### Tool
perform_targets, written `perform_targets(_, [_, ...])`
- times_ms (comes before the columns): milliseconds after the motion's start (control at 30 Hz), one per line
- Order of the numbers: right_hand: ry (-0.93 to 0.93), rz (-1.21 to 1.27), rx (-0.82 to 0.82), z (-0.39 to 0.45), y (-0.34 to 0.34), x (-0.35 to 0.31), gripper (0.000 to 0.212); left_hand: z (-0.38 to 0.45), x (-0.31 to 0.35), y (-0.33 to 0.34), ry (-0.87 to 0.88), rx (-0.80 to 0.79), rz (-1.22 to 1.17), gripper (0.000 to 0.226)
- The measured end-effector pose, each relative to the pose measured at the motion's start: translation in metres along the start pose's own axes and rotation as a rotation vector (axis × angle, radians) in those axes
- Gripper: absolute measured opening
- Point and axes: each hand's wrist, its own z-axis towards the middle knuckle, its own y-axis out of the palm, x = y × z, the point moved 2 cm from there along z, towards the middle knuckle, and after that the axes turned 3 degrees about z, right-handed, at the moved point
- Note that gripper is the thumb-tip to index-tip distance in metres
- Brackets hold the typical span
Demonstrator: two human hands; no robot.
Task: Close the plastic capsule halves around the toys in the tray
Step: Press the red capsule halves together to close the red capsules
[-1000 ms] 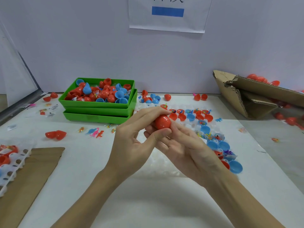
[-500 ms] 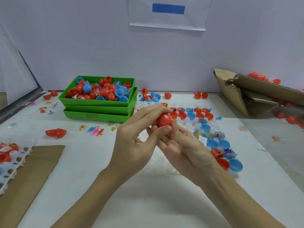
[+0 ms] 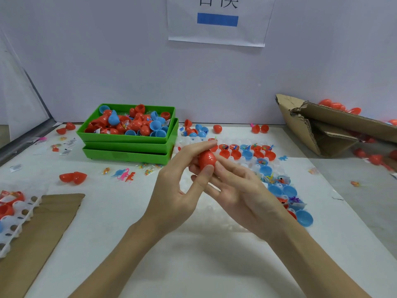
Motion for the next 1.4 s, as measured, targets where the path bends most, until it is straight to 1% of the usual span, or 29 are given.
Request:
perform_targets(100, [0.002, -0.037, 0.018, 0.0, 0.001, -0.001, 0.033, 0.001, -0.001, 0.0, -0.021, -0.016, 0.019, 0.047])
perform_targets(200, [-0.047, -0.089, 0.11, 0.0, -0.002, -0.006, 0.039, 0.002, -0.005, -0.001, -0.05, 0.02, 0.02, 0.05])
perform_targets(300, [-0.08, 0.029, 0.18, 0.001, -0.01, -0.024, 0.042, 0.002, -0.011, -0.006, -0.062, 0.122, 0.052, 0.04])
perform_targets(367, [-0.096, 0.161, 0.25, 0.008, -0.021, -0.045, 0.04, 0.003, -0.014, -0.007, -0.07, 0.135, 0.067, 0.033])
perform_targets(433, [-0.11, 0.322, 0.342, 0.021, -0.035, -0.073, 0.033, 0.004, -0.016, -0.007, -0.079, 0.126, 0.095, 0.028])
perform_targets(500, [-0.168, 0.413, 0.447, 0.041, -0.049, -0.104, 0.028, 0.003, -0.016, -0.006, -0.084, 0.1, 0.129, 0.027])
perform_targets(633, [-0.344, 0.469, 0.626, 0.087, -0.074, -0.155, 0.04, 0.0, -0.018, -0.003, 0.003, 0.01, 0.289, 0.021])
perform_targets(733, [-0.382, 0.432, 0.725, 0.11, -0.09, -0.175, 0.053, -0.002, -0.021, 0.0, 0.037, -0.071, 0.356, 0.021])
perform_targets(833, [-0.39, 0.349, 0.78, 0.12, -0.109, -0.18, 0.051, -0.002, -0.021, 0.003, 0.087, -0.127, 0.382, 0.033])
perform_targets(933, [-0.436, 0.323, 0.779, 0.117, -0.121, -0.178, 0.052, -0.003, -0.021, 0.006, 0.083, -0.189, 0.39, 0.025])
perform_targets(1033, [-0.404, 0.227, 0.713, 0.098, -0.114, -0.162, 0.055, -0.005, -0.02, 0.009, 0.097, -0.261, 0.376, 0.018])
perform_targets(1100, [-0.342, 0.142, 0.601, 0.076, -0.104, -0.145, 0.05, -0.007, -0.017, 0.012, 0.139, -0.312, 0.377, 0.013])
perform_targets(1167, [-0.284, -0.007, 0.512, 0.05, -0.093, -0.125, 0.04, -0.01, -0.012, 0.017, 0.195, -0.339, 0.399, 0.017])
perform_targets(1200, [-0.269, -0.111, 0.5, 0.037, -0.088, -0.115, 0.036, -0.011, -0.009, 0.019, 0.227, -0.35, 0.416, 0.021])
perform_targets(1333, [-0.288, -0.547, 0.597, -0.004, -0.072, -0.088, 0.031, -0.018, 0.001, 0.032, 0.334, -0.383, 0.442, 0.021])
perform_targets(1400, [-0.297, -0.664, 0.617, -0.011, -0.068, -0.082, 0.03, -0.022, 0.003, 0.04, 0.391, -0.401, 0.453, 0.018])
